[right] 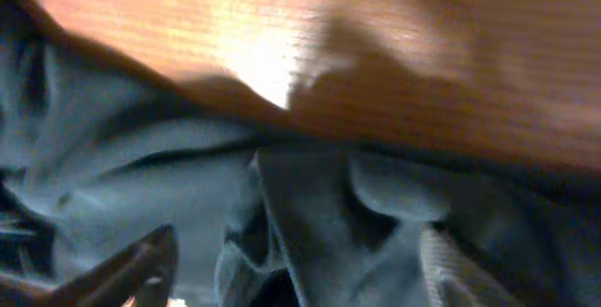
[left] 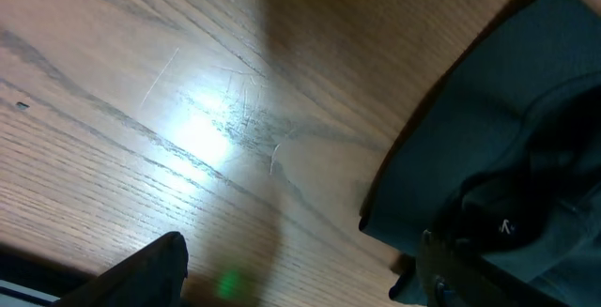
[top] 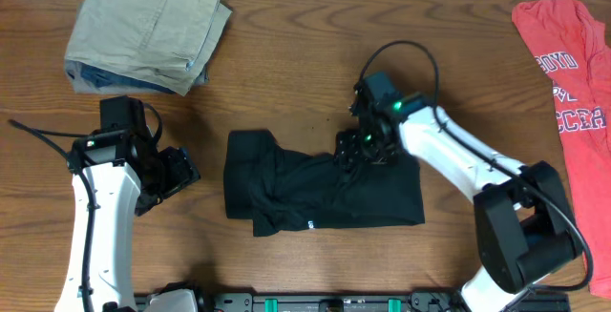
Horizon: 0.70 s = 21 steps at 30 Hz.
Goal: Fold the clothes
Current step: 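Release the folded polo and raise the right gripper away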
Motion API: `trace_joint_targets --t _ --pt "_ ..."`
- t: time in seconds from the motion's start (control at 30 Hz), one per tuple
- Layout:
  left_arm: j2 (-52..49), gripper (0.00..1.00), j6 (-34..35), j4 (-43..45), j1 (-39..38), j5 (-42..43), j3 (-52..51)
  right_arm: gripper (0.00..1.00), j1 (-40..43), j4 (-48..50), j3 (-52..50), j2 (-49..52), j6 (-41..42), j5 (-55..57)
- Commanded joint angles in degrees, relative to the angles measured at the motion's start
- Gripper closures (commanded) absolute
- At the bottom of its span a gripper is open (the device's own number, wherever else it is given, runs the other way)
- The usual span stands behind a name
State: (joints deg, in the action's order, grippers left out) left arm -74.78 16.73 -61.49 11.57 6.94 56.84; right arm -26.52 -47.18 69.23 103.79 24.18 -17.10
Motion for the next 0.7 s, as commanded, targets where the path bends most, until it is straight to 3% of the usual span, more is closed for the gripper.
trace_joint_targets --t 0.0,0.1,0.23,0.3,0.53,0.67 --pt "-0.1 0.21 0.0 0.1 0.2 0.0 -0.4 0.09 1.6 -5.2 6.8 -0.8 -4.0 0.2" --pt "-0.2 0.21 -0.1 0.3 0.2 0.0 -0.4 0.01 3.0 -12.7 12.7 -0.8 -6.3 0.3" --pt "-0.9 0.21 -4.0 1.1 0.2 4.3 -0.4 0.01 5.8 -18.6 18.3 -0.8 -6.3 6.9" --pt "-2.5 0.11 -7.3 1.9 0.3 8.1 -0.4 0.01 8.0 -19.7 19.6 -0.8 -5.5 12.0" --pt "-13.6 0.01 -12.5 5.9 0.3 18.6 -0.3 0.01 21.5 -22.5 20.1 -0.8 -5.3 12.0" --pt "-19.0 0.02 -17.0 9.5 0.3 22.1 -0.2 0.01 28.9 -27.8 20.0 -0.8 -5.4 12.1"
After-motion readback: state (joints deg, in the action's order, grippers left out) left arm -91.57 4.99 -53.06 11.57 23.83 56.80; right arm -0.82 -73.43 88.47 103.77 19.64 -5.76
